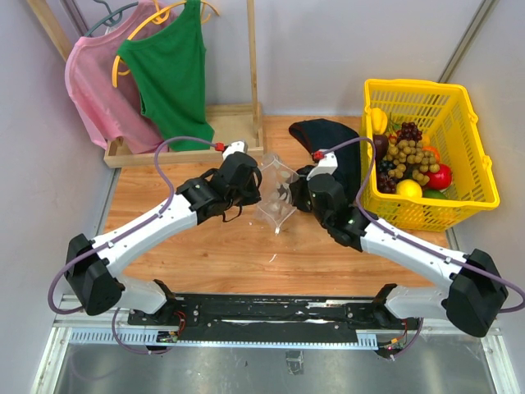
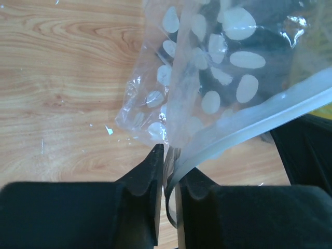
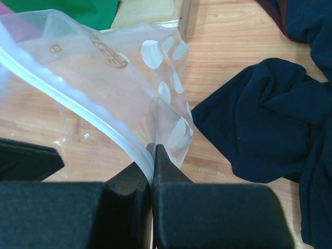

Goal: Place the food in the zip-top bag and seal the zipper
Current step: Open the zipper of the food storage bag.

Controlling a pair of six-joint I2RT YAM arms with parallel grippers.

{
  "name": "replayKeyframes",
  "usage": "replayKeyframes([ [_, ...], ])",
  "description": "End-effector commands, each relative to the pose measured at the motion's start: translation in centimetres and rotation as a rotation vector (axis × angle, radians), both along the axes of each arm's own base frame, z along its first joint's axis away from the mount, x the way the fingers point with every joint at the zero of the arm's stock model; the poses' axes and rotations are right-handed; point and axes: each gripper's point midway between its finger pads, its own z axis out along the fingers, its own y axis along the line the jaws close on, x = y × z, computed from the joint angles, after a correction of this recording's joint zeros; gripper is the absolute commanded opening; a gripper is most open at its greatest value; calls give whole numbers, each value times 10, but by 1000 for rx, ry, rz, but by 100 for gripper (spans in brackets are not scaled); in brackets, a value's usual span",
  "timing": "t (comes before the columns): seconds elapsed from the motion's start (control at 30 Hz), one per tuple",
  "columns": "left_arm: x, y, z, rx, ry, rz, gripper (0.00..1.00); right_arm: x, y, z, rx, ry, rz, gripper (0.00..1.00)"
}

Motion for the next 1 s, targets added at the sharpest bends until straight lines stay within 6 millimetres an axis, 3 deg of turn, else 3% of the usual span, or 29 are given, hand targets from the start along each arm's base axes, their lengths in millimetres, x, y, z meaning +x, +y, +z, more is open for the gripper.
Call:
replayKeyframes([
  [0.0, 7, 6, 12, 31, -50, 45, 9, 8, -19, 1, 32, -7, -78, 1],
  [0.07, 10, 12, 20, 69, -71, 54, 1, 9, -26, -5, 22, 3, -84, 1],
  [0.33, 26, 34, 45, 313, -122, 37, 0, 15, -46, -32, -27, 63, -85, 0],
  [0.5, 33, 33, 51, 400, -139, -19, 0, 19, -33, -47, -42, 123, -9, 1],
  [0.63, 39, 31, 34, 468, -122, -59, 0, 21, -18, -50, -47, 143, 67, 1],
  [0.8, 38, 23, 6, 474, -82, -104, 0, 19, -4, -37, -48, 109, 160, 18],
  [0.97, 36, 22, -3, 450, -73, -122, 0, 11, 1, -15, -57, 66, 241, 40],
])
